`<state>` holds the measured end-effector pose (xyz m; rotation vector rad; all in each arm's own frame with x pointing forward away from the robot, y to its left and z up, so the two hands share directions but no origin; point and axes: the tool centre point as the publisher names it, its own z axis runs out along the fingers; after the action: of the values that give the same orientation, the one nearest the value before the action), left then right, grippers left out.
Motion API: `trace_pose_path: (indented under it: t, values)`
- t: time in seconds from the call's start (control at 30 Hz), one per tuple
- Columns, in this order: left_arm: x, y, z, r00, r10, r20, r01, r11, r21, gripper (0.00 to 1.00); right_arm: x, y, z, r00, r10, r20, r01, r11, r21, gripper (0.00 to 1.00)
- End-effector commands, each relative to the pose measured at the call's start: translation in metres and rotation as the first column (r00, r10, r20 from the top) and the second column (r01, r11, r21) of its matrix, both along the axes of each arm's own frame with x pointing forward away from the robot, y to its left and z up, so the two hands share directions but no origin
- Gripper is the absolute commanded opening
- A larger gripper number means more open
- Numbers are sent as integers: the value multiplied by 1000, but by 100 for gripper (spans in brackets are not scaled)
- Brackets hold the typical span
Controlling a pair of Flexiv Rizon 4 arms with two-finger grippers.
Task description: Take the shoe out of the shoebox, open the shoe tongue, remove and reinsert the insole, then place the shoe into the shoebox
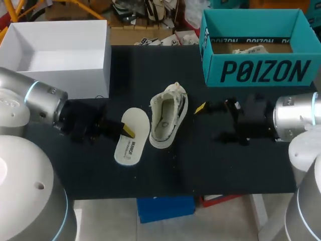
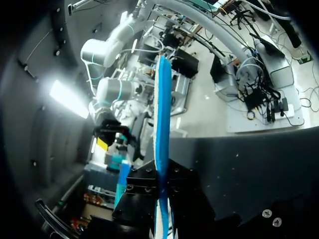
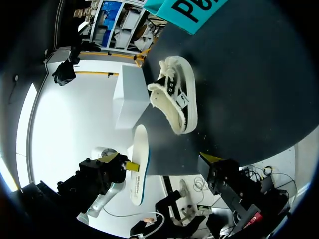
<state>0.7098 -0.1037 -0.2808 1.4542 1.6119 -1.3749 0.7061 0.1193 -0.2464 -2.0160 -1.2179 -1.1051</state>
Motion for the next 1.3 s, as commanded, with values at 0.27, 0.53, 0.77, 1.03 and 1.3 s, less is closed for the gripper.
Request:
trace_pose_path:
  t: [0.27,0.53,0.77,1.03,1.3]
  values:
    - [-7,2,0,997,-66,-25,67,996,54,0,-32,-4,6,970,-225,92,232,970,-75,100]
    - [5,-3,-8,963,-222,-151,232,971,52,0,-32,-4,6,970,-225,92,232,970,-75,100]
    - [12,-14,-21,910,-355,-213,375,925,60,0,-32,-4,6,970,-225,92,232,970,-75,100]
    - [26,-31,-34,892,-390,-228,411,910,51,0,-32,-4,6,970,-225,92,232,970,-75,100]
    - [40,-51,-44,884,-408,-227,427,904,38,0,-32,-4,6,970,-225,92,232,970,-75,100]
